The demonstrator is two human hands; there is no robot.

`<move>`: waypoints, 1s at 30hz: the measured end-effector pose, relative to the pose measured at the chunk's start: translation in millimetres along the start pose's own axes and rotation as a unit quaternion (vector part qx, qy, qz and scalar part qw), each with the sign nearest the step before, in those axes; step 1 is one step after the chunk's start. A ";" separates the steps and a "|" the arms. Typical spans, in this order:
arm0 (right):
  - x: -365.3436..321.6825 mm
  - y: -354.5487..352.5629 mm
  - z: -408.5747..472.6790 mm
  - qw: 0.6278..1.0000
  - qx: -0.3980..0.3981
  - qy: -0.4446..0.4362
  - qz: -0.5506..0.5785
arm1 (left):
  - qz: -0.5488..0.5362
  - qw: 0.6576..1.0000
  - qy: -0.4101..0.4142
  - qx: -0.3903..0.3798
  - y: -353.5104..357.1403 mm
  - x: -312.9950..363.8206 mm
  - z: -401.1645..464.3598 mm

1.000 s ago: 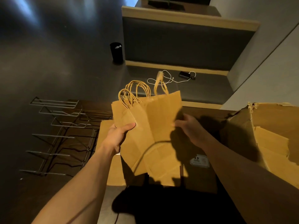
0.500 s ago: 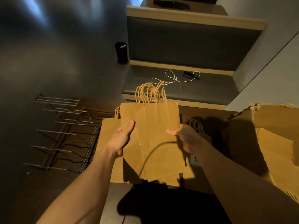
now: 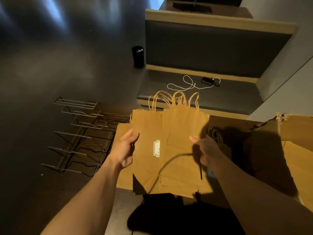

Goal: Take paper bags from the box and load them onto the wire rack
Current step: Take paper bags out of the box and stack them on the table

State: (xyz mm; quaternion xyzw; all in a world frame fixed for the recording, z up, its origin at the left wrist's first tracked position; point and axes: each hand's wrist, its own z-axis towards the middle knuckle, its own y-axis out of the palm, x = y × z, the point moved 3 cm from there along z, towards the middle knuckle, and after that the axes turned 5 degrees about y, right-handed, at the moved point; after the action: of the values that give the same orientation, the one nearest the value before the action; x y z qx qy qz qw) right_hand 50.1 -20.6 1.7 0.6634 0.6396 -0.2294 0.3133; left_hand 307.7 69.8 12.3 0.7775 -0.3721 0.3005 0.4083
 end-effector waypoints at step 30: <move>1.7 43.5 9.1 0.999 -0.011 0.018 -0.027 | 0.139 0.990 0.014 0.024 -30.3 21.6 16.1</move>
State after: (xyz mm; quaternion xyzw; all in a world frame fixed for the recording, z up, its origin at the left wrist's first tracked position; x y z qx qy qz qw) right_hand 94.2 -25.2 -0.5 0.6463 0.6654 -0.2187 0.3027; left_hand 347.0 60.5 8.7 0.7238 -0.4635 0.3739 0.3485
